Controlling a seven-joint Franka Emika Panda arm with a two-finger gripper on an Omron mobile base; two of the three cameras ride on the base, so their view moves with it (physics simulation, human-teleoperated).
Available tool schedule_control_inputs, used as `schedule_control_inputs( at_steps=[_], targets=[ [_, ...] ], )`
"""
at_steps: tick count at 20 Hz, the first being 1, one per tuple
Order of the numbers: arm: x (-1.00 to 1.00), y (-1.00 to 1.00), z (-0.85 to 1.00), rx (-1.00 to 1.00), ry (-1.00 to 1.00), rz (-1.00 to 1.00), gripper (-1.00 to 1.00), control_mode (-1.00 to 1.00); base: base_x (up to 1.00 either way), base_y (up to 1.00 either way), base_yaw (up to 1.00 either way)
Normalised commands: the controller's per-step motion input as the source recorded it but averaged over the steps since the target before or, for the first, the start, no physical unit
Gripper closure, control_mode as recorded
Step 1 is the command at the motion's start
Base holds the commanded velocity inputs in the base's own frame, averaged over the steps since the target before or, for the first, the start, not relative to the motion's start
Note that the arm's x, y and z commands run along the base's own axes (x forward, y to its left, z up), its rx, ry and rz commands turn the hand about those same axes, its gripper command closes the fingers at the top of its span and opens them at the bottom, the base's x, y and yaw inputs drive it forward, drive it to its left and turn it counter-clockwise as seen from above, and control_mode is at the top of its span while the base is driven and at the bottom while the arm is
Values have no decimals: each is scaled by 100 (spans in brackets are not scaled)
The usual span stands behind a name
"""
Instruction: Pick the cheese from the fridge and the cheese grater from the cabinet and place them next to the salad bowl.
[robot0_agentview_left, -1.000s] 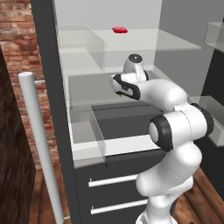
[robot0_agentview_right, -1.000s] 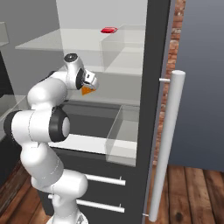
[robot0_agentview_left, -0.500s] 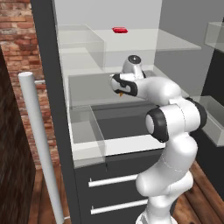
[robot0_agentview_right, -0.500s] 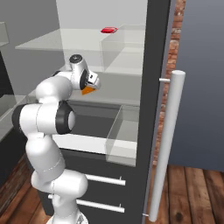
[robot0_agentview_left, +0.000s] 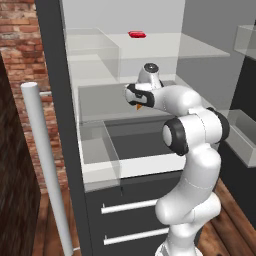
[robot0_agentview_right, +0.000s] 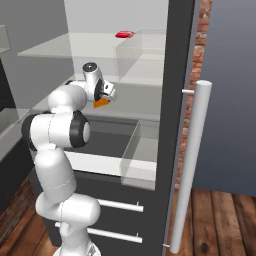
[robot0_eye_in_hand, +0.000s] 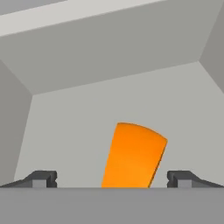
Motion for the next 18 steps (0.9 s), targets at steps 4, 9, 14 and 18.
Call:
schedule_control_inputs(
  at_steps=[4,9,14,18],
  targets=[
    [0,0,-1,0,5,0,-100,-100,0,0,0],
    [0,0,-7,0,3,0,-100,-100,0,0,0],
    [0,0,-10,0,1,0,-100,-100,0,0,0],
    [0,0,-7,0,0,0,-100,-100,0,0,0]
  ],
)
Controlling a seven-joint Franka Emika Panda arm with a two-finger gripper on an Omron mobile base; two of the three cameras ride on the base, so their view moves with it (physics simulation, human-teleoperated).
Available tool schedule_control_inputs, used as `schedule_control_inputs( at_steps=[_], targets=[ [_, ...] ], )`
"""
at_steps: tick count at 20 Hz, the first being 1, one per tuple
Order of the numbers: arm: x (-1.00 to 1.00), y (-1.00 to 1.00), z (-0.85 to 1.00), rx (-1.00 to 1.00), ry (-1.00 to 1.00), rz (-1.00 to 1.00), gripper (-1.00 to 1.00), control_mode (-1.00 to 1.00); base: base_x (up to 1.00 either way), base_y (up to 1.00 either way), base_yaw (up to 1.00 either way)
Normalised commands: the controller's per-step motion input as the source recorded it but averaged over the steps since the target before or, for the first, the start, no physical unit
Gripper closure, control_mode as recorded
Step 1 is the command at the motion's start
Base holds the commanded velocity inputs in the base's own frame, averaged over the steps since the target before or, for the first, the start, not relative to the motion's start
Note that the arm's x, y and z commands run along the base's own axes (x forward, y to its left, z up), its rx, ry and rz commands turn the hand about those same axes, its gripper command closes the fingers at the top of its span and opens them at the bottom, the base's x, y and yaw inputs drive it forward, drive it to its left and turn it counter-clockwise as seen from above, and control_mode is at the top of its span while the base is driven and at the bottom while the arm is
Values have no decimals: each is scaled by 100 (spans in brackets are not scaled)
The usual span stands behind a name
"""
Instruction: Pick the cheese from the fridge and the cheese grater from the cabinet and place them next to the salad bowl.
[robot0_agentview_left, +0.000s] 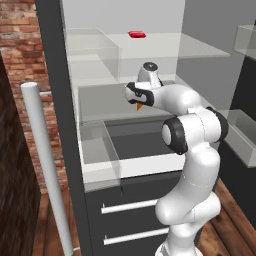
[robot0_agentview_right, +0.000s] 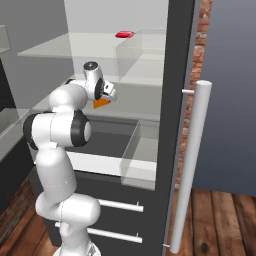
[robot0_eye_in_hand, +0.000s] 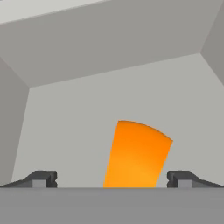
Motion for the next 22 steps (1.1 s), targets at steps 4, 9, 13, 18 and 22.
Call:
schedule_control_inputs(
  at_steps=[4,9,13,18,22],
  targets=[
    [0,0,0,0,0,0,-100,-100,0,0,0],
    [0,0,0,0,0,0,100,-100,0,0,0],
    [0,0,0,0,0,0,100,-100,0,0,0],
    [0,0,0,0,0,0,100,-100,0,0,0],
    [-11,0,0,0,0,0,100,-100,0,0,0]
  ],
)
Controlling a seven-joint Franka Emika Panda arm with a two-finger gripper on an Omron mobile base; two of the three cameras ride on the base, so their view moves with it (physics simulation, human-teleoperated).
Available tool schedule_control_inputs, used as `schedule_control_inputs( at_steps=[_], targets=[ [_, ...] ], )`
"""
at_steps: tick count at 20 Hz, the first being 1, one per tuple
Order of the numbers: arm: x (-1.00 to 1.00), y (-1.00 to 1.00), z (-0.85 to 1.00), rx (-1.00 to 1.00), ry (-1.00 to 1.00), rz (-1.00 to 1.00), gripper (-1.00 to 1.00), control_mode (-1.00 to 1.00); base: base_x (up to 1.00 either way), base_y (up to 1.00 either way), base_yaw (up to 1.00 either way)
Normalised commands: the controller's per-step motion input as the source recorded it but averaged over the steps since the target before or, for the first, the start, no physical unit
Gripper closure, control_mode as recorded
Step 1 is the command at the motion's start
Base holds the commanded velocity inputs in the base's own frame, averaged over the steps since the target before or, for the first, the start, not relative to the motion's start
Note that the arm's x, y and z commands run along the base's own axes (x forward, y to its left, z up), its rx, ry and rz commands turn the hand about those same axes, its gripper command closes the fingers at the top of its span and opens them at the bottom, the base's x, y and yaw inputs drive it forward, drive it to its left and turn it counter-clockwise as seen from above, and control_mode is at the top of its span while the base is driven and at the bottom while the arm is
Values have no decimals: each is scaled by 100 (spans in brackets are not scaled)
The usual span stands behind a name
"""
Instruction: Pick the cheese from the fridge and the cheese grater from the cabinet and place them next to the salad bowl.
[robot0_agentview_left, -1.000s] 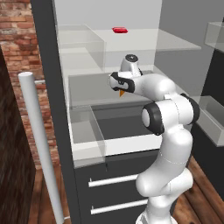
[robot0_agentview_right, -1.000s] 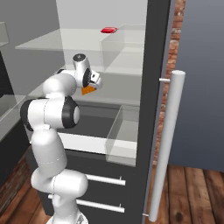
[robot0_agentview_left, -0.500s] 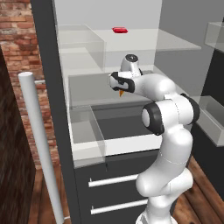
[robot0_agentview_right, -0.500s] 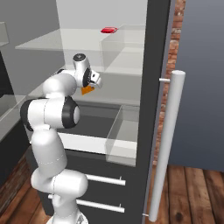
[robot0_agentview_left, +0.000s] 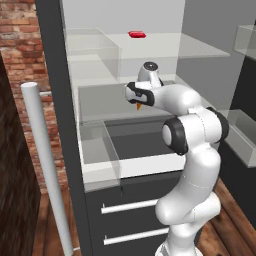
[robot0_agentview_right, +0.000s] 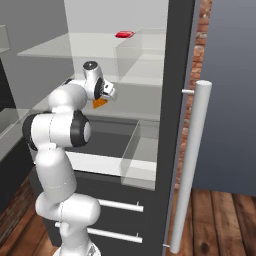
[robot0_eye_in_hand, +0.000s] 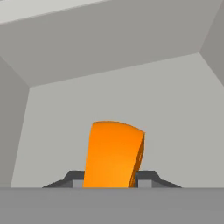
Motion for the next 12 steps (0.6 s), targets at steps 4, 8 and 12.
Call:
schedule_control_inputs(
  at_steps=[4,8,12],
  targets=[
    [-32,-1,0,0,-6,0,100,-100,0,0,0],
    [-67,0,1,1,-10,0,100,-100,0,0,0],
    [-73,0,1,1,-10,0,100,-100,0,0,0]
  ],
)
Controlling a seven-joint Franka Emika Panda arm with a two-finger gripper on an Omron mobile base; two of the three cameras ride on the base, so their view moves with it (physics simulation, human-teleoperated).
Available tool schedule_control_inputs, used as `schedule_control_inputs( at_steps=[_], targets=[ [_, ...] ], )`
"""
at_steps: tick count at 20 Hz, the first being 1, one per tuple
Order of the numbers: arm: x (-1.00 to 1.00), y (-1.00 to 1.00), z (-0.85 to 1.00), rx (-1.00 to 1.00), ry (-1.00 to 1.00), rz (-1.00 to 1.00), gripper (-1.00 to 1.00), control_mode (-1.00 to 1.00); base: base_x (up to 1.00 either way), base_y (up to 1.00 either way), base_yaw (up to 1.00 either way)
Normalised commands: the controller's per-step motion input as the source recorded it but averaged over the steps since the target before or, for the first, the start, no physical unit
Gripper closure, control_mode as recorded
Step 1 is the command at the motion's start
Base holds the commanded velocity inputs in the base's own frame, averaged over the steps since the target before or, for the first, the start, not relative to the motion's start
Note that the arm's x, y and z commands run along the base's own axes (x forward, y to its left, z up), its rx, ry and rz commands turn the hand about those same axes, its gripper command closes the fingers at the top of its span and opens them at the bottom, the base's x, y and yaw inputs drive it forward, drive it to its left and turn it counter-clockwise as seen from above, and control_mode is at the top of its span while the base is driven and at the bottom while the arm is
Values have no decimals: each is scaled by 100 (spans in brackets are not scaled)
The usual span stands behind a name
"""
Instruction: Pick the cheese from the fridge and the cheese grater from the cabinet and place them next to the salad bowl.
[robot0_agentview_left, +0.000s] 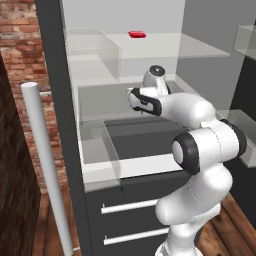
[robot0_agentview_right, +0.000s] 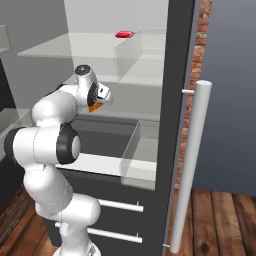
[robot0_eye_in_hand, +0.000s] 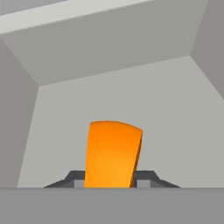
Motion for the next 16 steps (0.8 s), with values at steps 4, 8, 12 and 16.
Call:
schedule_control_inputs(
  at_steps=[4,8,12,16],
  targets=[
    [-81,-7,8,2,-8,0,100,-100,0,0,0],
    [-88,-14,23,2,-5,0,100,-100,0,0,0],
    [-77,-7,44,0,-1,0,100,-100,0,0,0],
    [-52,-2,64,0,1,0,100,-100,0,0,0]
  ],
)
